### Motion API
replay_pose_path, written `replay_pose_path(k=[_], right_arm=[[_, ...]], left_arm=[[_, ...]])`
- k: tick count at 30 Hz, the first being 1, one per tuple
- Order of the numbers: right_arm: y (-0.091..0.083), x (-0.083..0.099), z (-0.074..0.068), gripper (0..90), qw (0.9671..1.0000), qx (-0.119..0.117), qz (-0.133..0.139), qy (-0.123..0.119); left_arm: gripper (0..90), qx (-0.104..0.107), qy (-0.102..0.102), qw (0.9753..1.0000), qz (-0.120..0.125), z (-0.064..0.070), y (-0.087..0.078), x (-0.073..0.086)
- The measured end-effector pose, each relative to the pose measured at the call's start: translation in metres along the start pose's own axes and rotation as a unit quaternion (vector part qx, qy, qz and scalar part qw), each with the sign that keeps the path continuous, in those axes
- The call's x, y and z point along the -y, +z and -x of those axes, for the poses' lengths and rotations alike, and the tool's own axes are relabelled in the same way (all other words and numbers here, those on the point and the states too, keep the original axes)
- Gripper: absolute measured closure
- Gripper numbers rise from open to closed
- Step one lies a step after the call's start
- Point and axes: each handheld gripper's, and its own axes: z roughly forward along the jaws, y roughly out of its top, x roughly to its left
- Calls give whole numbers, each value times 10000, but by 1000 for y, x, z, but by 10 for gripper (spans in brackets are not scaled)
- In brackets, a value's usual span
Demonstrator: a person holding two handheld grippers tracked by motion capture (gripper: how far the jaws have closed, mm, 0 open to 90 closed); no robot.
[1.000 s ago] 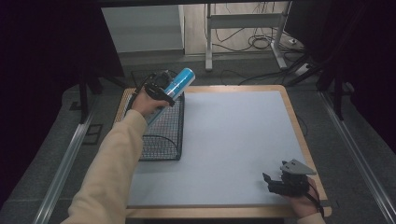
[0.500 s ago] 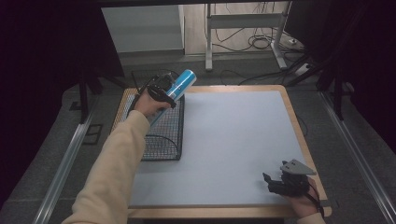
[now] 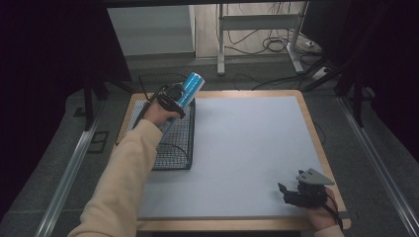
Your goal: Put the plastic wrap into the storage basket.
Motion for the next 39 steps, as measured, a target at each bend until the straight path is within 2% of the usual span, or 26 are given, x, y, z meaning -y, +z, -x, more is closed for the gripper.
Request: replay_pose_path(k=[3,7,13,15,18,21,27,30,34,39], right_arm=[[0,0,0,153,10000,4,-6,-5],[0,0,-1,153,10000,2,-11,-14],[0,0,0,153,10000,7,-15,-5],[0,0,0,153,10000,4,-13,-7],[0,0,0,153,10000,6,-17,-5],[0,0,0,153,10000,6,-18,-6],[0,0,-1,152,10000,-9,-17,-6],[1,0,-1,153,10000,-15,-20,-7],[0,-1,-2,153,10000,3,-5,-11],[-1,-1,-2,153,10000,16,-2,-9]], left_arm=[[318,-13,-93,10000,-30,0,1,-1],[315,-83,-73,9999,-31,-1,2,-1],[311,-167,-167,9997,-33,-2,3,-1],[306,-202,-121,9997,55,-1,1,-2],[294,-104,-276,9989,354,-3,-6,-2],[251,-126,-282,9991,290,-2,-7,-2],[127,205,-351,9978,516,-1,-27,3],[121,364,-376,9957,766,3,-41,8],[111,502,-269,9935,985,12,-56,14],[115,691,-153,9892,1281,26,-75,25]])
